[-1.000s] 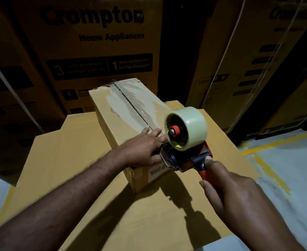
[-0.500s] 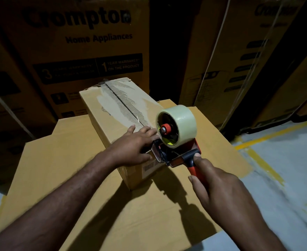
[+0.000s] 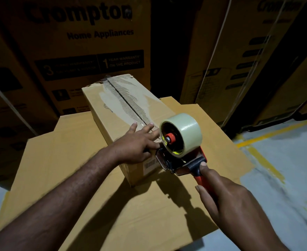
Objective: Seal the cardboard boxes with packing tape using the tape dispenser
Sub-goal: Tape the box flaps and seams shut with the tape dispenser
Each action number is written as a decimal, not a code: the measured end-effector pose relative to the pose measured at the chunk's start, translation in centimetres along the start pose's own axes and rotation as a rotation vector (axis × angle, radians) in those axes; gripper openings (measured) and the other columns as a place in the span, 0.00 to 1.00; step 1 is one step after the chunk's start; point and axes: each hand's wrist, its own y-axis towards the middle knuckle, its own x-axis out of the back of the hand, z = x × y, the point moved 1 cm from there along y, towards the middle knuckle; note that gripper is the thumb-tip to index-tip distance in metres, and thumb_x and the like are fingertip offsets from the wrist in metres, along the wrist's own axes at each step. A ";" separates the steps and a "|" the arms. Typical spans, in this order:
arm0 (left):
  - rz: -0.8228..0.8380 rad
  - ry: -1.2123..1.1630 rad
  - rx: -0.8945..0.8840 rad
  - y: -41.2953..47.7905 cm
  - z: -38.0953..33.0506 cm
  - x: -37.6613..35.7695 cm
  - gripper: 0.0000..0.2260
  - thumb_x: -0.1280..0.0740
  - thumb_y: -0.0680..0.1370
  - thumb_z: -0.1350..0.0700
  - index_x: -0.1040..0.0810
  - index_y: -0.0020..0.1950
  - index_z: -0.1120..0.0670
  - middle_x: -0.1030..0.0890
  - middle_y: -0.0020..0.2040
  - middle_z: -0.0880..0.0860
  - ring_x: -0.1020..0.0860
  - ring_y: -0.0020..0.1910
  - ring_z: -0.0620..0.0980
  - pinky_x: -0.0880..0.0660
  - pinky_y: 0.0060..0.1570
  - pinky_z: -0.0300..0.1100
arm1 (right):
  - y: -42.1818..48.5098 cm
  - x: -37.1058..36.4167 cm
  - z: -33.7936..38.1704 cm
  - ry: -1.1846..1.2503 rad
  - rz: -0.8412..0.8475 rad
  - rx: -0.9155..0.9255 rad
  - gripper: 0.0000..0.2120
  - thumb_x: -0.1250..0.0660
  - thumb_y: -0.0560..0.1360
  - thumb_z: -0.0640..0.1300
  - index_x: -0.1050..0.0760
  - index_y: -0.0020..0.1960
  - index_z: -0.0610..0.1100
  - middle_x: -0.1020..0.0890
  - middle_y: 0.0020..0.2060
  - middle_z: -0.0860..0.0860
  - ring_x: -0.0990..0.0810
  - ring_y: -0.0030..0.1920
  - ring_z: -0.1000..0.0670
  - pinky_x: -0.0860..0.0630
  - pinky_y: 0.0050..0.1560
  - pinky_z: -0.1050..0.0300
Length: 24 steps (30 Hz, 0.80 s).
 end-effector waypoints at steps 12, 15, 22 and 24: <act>0.017 -0.325 0.006 -0.2 0.2 0.5 0.27 0.39 0.82 0.39 0.39 0.80 0.40 0.55 0.80 0.39 0.66 0.76 0.37 0.69 0.77 0.55 | 1.0 -1.1 0.3 0.011 0.043 -0.047 0.25 0.43 0.80 0.61 0.42 0.76 0.61 0.19 0.58 0.57 0.19 0.49 0.55 0.36 0.36 0.67; 0.030 -0.397 0.015 0.1 0.5 0.7 0.21 0.43 0.85 0.44 0.35 0.79 0.40 0.54 0.77 0.35 0.64 0.76 0.35 0.69 0.78 0.53 | 1.4 -0.8 0.2 0.014 0.086 -0.066 0.26 0.46 0.80 0.63 0.45 0.77 0.62 0.20 0.60 0.59 0.21 0.51 0.56 0.36 0.38 0.66; -0.068 -0.369 0.200 -0.2 -2.0 -0.2 0.16 0.39 0.85 0.53 0.24 0.71 0.41 0.46 0.83 0.44 0.55 0.82 0.45 0.64 0.79 0.56 | 2.6 -1.0 1.0 -0.086 0.113 0.001 0.26 0.43 0.78 0.60 0.42 0.74 0.58 0.18 0.44 0.55 0.24 0.32 0.55 0.39 0.26 0.65; -0.103 -0.342 0.273 -0.6 -2.7 -0.2 0.17 0.40 0.84 0.54 0.24 0.71 0.41 0.45 0.83 0.45 0.53 0.80 0.44 0.64 0.79 0.56 | 2.5 -1.4 1.0 -0.100 0.145 0.013 0.27 0.44 0.79 0.59 0.48 0.76 0.59 0.19 0.47 0.54 0.20 0.37 0.51 0.35 0.28 0.59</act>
